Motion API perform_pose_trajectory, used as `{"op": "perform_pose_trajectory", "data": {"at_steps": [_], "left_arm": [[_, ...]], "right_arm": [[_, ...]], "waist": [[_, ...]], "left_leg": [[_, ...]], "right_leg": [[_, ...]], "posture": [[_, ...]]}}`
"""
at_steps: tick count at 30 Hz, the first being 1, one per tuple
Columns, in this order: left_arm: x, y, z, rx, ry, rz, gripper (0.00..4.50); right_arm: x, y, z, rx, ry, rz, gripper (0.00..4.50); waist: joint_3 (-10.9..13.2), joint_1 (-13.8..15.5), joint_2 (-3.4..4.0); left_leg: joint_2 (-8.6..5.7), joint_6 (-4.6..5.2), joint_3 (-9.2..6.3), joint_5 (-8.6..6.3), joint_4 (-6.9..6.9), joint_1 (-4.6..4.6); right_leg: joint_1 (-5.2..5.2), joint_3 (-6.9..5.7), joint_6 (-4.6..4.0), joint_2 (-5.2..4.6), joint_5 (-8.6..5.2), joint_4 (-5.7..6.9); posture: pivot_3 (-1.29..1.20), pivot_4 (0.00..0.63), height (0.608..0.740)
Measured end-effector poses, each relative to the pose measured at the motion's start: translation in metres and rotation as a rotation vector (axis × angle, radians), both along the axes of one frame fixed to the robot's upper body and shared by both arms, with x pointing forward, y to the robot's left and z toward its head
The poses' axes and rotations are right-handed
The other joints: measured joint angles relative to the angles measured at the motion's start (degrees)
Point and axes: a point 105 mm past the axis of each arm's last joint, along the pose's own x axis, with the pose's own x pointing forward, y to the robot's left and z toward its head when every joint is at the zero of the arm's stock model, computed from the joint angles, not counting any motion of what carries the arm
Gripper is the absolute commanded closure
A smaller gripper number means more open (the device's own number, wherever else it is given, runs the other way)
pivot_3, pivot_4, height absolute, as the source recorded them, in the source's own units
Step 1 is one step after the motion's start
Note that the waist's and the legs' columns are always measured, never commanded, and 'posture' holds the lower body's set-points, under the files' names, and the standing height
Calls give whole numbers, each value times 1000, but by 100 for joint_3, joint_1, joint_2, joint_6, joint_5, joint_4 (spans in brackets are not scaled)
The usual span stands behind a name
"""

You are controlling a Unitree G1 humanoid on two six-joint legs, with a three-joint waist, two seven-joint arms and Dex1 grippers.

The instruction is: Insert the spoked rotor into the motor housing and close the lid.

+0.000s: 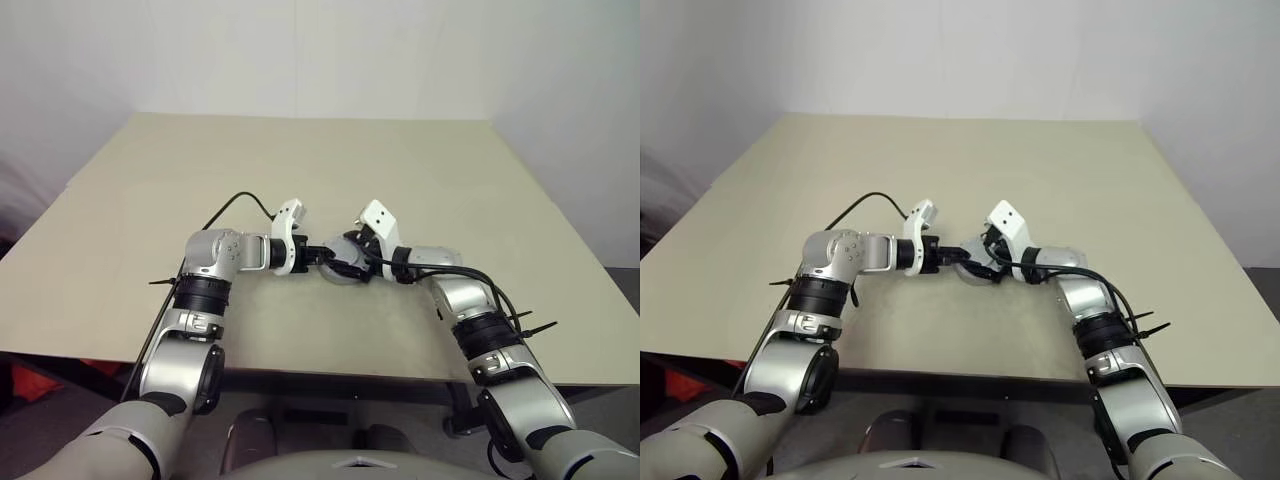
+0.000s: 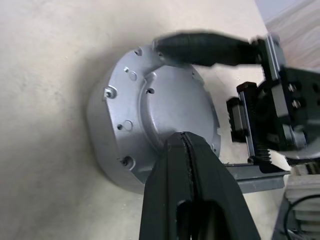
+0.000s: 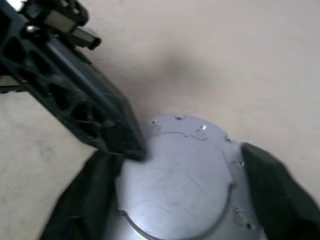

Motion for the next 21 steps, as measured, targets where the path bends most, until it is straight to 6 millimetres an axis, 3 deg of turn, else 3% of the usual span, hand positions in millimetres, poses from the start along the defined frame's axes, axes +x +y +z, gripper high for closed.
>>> {"op": "perform_pose_trajectory", "data": {"at_steps": [13, 21], "left_arm": [[-9, -1, 9, -37, 7, -64, 4500], [-9, -1, 12, -51, 2, -72, 4500]], "right_arm": [[-16, 3, 13, 70, 9, 100, 45], [-20, 8, 35, 120, -55, 156, 45]], "waist": [[25, -2, 15], [38, -5, 23]], "left_leg": [[-3, 20, 3, -13, 4, -91], [-2, 24, 4, -14, 15, -92]], "right_leg": [[-91, -8, -14, 3, 9, 3], [-95, -8, -14, 3, 10, 16]], "posture": [[0, 0, 740], [0, 0, 740]]}}
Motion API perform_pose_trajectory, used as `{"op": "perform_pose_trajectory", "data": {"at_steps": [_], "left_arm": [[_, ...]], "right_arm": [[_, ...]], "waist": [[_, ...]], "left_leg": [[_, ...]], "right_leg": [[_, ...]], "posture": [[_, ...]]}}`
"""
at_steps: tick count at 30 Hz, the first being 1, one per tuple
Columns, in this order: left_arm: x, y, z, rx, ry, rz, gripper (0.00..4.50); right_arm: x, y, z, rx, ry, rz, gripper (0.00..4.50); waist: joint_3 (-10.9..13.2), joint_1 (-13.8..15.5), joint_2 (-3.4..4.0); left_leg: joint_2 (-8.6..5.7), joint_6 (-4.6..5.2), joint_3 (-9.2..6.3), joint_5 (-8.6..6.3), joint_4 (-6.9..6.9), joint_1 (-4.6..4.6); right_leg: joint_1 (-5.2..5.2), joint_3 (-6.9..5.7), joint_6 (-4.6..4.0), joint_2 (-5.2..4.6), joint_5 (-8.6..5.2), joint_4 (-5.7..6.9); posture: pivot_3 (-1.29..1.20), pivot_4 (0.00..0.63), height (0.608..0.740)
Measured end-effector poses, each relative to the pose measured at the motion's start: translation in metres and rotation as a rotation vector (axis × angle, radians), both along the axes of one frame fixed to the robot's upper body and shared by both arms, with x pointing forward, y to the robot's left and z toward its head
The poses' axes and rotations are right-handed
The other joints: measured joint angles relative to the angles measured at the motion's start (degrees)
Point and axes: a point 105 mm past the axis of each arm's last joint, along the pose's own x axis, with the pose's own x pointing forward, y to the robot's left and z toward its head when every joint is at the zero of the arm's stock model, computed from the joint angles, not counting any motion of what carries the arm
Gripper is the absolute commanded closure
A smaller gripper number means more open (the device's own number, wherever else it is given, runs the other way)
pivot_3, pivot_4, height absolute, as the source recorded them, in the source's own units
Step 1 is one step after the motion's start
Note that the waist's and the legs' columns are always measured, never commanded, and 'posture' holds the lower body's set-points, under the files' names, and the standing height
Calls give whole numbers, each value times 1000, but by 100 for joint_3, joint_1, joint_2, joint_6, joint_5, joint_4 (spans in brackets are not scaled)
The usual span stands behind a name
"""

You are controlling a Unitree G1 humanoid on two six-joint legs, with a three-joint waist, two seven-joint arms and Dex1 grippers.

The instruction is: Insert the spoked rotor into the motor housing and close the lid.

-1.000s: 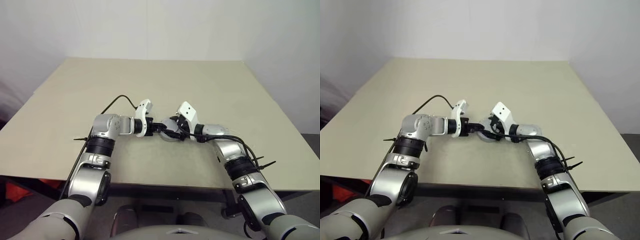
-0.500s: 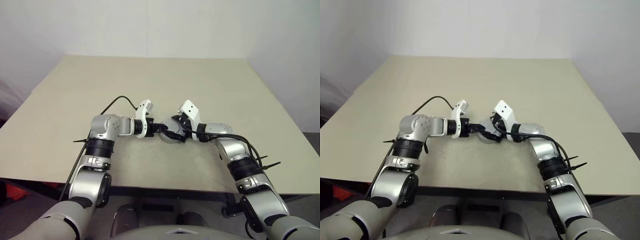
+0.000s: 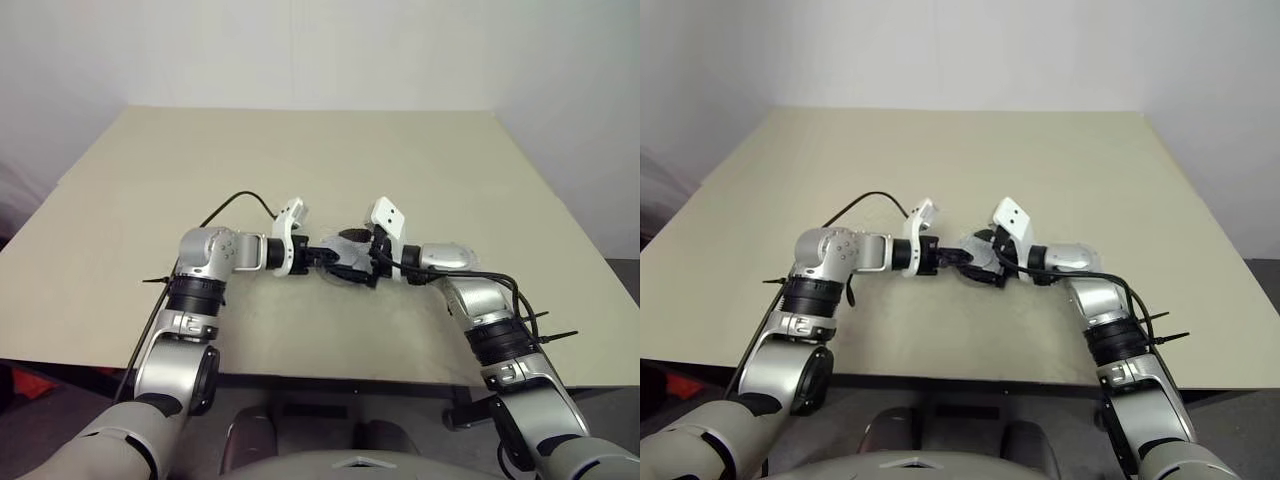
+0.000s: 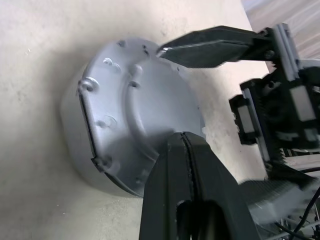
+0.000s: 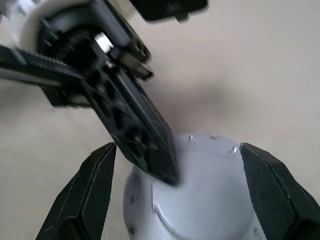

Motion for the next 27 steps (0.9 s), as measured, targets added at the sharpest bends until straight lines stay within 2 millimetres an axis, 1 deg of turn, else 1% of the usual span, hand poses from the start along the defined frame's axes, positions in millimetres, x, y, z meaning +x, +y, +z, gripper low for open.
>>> {"op": "perform_pose_trajectory", "data": {"at_steps": [7, 15, 17, 18, 20, 22, 24, 27], "left_arm": [[9, 2, 18, -12, -70, 15, 4500], [10, 4, 22, -18, -115, 19, 4500], [6, 10, 24, -18, -162, 4, 4500], [3, 15, 20, 4, -168, -6, 4500], [-4, 30, 2, 37, -120, 1, 4500], [-6, 47, -6, 67, -105, 17, 4500], [-2, 58, 0, 85, -151, 29, 4500], [1, 63, 12, 79, -238, 23, 4500]], "right_arm": [[8, 0, 15, 63, 9, -41, 45], [10, 1, 17, 76, 10, -47, 45], [9, -2, 15, 72, 16, -49, 45], [10, -7, 16, 71, 6, -69, 45], [15, -23, 23, 70, -32, -116, 45], [14, -33, 20, 64, -37, -143, 45], [10, -32, 9, 61, -19, -144, 45], [7, -24, -3, 59, 10, -127, 45]], "waist": [[2, 9, 0], [2, 16, 0], [2, 13, 0], [2, 15, 2], [2, 11, 8], [4, 14, -1], [6, 12, 2], [8, 8, 6]], "left_leg": [[0, 0, -1, 1, 14, 1], [0, 2, -1, 1, 16, -1], [1, 2, -1, 1, 17, 0], [1, 1, -1, 1, 17, 0], [1, 1, 0, 1, 23, 1], [10, -2, -5, 2, 29, 1], [8, -3, -7, 2, 37, 2], [6, -3, -7, 1, 66, 4]], "right_leg": [[9, 0, -3, -2, 3, 6], [7, -2, -3, -1, 3, 7], [8, -2, -3, -1, 3, 8], [7, -2, -3, -1, 3, 9], [7, 0, -3, -1, 3, 15], [8, -4, -3, 9, 3, 21], [5, -3, -3, 8, 3, 38], [3, 0, -4, -2, 2, 70]], "posture": [[0, 0, 740], [0, 0, 740], [0, 0, 740], [0, 0, 740], [0, 0, 740], [0, 0, 740], [0, 0, 740], [0, 0, 740]]}}
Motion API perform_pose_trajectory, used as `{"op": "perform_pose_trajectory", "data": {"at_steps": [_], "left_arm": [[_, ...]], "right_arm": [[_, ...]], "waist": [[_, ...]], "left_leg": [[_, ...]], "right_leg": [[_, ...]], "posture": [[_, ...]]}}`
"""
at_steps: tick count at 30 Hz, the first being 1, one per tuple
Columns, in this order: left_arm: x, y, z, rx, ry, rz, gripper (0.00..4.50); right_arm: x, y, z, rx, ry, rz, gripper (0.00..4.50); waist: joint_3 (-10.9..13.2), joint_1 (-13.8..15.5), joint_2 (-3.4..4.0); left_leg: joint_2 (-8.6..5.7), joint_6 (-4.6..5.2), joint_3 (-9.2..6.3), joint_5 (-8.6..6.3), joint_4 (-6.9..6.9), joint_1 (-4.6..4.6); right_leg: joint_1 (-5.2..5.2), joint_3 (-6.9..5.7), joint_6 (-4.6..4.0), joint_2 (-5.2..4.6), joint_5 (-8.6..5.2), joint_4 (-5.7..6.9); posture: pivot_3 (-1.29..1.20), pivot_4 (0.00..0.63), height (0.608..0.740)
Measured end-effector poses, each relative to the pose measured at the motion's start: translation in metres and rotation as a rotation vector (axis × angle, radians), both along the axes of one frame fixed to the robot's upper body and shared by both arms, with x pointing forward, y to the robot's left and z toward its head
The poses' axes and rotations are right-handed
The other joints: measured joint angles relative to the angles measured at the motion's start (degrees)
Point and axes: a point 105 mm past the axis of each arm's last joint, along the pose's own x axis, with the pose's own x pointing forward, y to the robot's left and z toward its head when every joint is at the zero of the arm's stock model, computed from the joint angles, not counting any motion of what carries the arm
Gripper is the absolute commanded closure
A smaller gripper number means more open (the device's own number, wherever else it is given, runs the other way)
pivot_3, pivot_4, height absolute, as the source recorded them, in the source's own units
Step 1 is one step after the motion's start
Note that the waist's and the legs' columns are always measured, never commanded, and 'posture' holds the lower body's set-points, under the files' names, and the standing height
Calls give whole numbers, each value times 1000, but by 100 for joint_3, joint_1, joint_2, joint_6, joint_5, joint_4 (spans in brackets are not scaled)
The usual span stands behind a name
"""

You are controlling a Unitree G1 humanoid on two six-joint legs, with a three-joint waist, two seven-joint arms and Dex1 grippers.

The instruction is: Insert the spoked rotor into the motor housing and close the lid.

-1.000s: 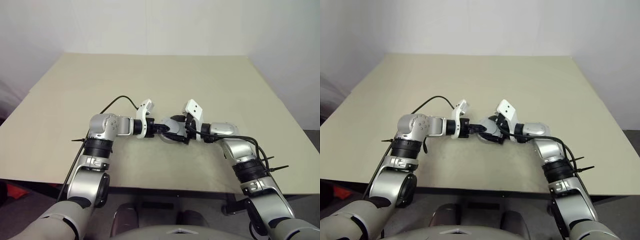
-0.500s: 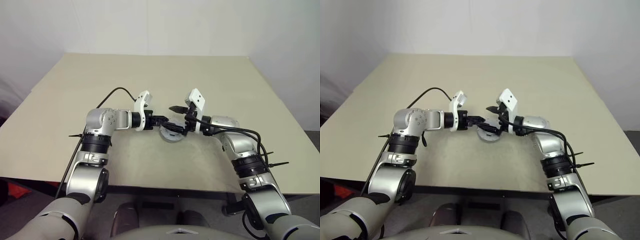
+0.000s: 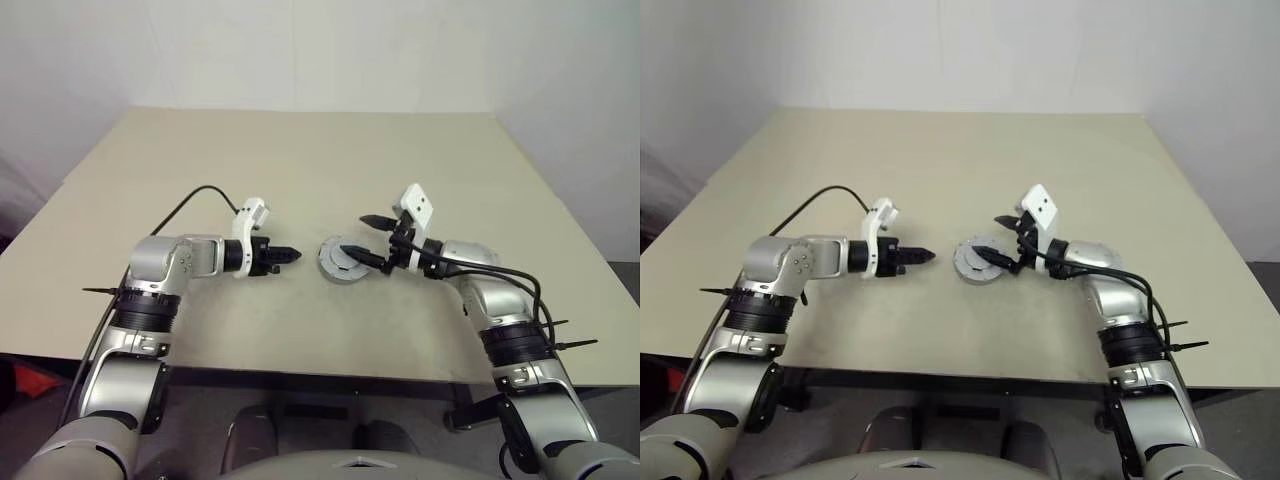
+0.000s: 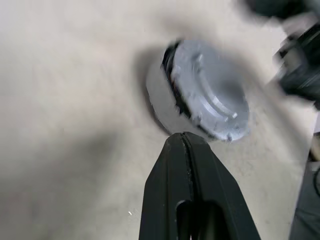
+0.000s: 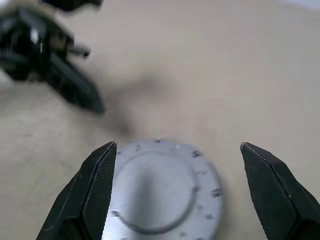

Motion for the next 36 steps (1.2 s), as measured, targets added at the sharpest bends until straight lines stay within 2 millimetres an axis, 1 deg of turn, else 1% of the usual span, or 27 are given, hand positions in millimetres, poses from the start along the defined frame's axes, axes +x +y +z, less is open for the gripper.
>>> {"op": "perform_pose_trajectory", "data": {"at_steps": [2, 7, 11, 17, 21, 24, 26, 32, 36], "left_arm": [[2, 0, 5, -7, -43, -8, 4500], [3, 0, 16, -23, -133, -24, 4500], [2, 0, 16, -28, -149, -29, 4500], [3, 2, 16, -23, -157, -25, 4500], [2, 2, 18, -23, -167, -28, 4500], [3, 3, 19, -24, -176, -23, 4500], [4, 5, 20, -21, -181, -18, 4500], [6, 13, 23, -22, -189, 8, 4500], [7, 17, 21, -20, -180, 21, 4500]], "right_arm": [[0, 3, -2, -3, -4, 6, 45], [-1, 9, -5, 9, -2, 11, 45], [-1, 11, -16, 1, 28, 11, 45], [1, 8, -29, -9, 54, -13, 45], [2, 7, -30, -16, 42, -18, 45], [3, 6, -31, -19, 40, -24, 640], [3, 6, -31, -25, 37, -24, 1269], [5, 6, -32, -34, 26, -24, 1315], [7, 6, -30, -36, 23, -26, 1315]], "waist": [[3, 2, 4], [3, -9, 4], [3, -9, 4], [3, -9, 4], [3, -8, 4], [3, -8, 4], [3, -9, 4], [3, -8, 4], [3, -9, 4]], "left_leg": [[1, 1, 0, -1, 28, -1], [2, -4, 0, 2, 36, 16], [2, -6, 0, 3, 37, 14], [2, -2, 0, 0, 35, 1], [1, -2, 0, 0, 37, 4], [2, -2, 0, 1, 39, 11], [2, -2, 0, 1, 39, 14], [1, -3, 0, 1, 43, 13], [2, -3, 0, 1, 45, 13]], "right_leg": [[-1, 3, 1, -3, -1, 23], [8, 9, 1, -2, 0, 37], [6, 9, 1, -2, 0, 40], [-6, 8, 0, -1, 0, 36], [-2, 8, 0, -2, 0, 37], [4, 8, 0, -2, 0, 38], [6, 8, 0, -2, 0, 39], [8, 9, 0, -2, 1, 41], [8, 9, 0, -2, 1, 42]], "posture": [[0, 0, 740], [0, 0, 740], [0, 0, 740], [0, 0, 740], [0, 0, 740], [0, 0, 740], [0, 0, 740], [0, 0, 740], [0, 0, 740]]}}
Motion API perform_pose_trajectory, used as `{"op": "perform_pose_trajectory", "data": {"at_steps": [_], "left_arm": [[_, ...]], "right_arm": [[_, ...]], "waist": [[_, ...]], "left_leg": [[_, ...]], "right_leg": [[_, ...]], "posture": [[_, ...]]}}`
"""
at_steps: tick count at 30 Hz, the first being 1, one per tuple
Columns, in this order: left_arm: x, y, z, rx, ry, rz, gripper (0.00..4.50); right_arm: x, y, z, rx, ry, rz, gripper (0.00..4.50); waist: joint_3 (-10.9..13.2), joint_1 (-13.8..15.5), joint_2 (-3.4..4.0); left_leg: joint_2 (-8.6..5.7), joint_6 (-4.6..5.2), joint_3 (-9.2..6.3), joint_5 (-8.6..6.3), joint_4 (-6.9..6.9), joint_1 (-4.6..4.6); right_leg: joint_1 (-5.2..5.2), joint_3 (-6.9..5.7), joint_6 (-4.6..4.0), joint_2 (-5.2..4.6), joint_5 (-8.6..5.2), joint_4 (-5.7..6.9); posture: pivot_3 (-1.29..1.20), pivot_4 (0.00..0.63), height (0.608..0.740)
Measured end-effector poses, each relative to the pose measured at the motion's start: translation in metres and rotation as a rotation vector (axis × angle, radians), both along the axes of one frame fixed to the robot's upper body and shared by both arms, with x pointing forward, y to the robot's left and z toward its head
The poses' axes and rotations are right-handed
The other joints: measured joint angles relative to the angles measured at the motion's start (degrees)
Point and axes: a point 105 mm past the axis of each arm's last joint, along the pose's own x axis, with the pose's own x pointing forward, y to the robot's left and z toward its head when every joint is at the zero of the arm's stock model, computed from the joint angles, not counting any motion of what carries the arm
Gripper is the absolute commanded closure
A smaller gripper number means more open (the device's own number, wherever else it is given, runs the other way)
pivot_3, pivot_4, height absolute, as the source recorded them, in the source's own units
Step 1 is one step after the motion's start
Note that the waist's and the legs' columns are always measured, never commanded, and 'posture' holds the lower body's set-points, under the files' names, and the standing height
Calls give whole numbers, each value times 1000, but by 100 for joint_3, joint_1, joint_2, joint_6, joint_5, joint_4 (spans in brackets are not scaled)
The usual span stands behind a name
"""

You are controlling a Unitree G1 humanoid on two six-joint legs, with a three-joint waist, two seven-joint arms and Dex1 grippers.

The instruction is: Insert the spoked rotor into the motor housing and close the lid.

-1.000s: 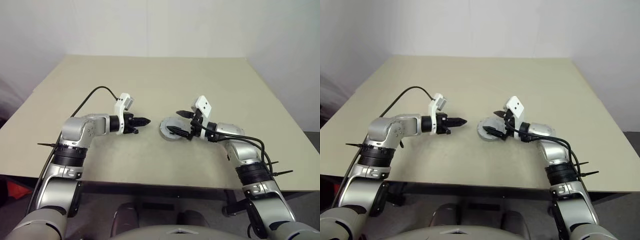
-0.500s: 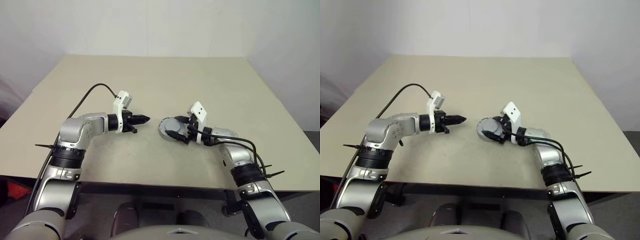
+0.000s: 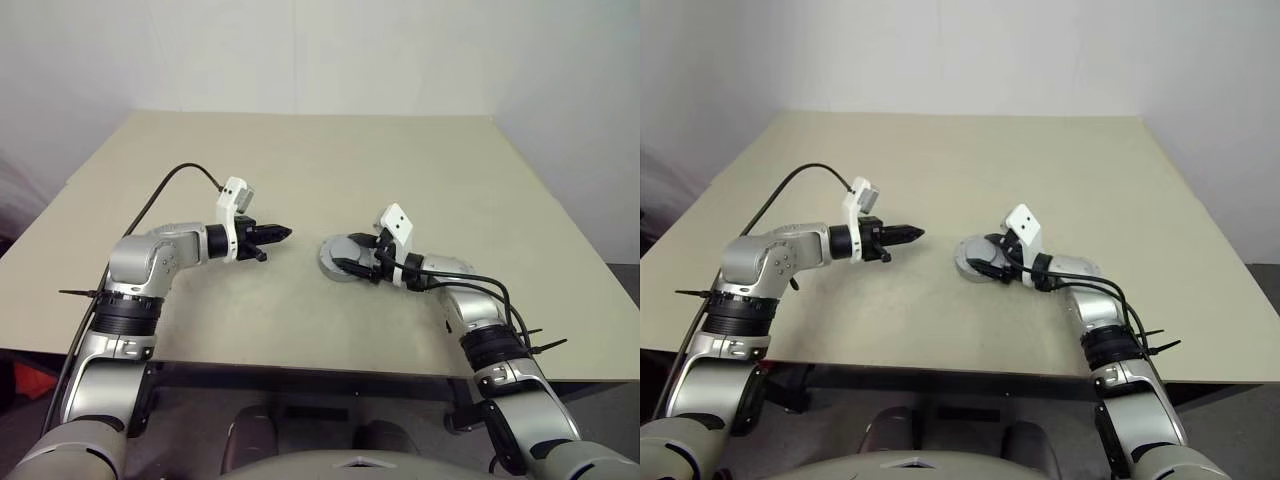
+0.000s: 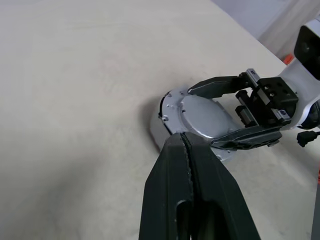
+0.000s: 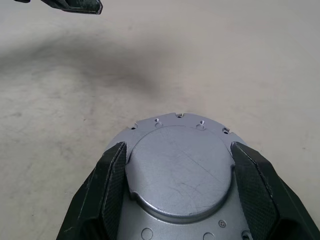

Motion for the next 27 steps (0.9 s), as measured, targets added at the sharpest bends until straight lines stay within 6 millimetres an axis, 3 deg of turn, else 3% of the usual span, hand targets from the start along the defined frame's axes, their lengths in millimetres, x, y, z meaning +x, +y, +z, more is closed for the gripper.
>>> {"op": "perform_pose_trajectory", "data": {"at_steps": [27], "left_arm": [[-2, 4, -9, 4, 28, 26, 4500]], "right_arm": [[6, 7, -3, 6, 6, -19, 1315]], "waist": [[0, -33, 0]], "left_leg": [[3, -6, 0, 3, -1, 23]], "right_leg": [[3, 5, -1, 3, 1, 8]], "posture": [[0, 0, 740]]}}
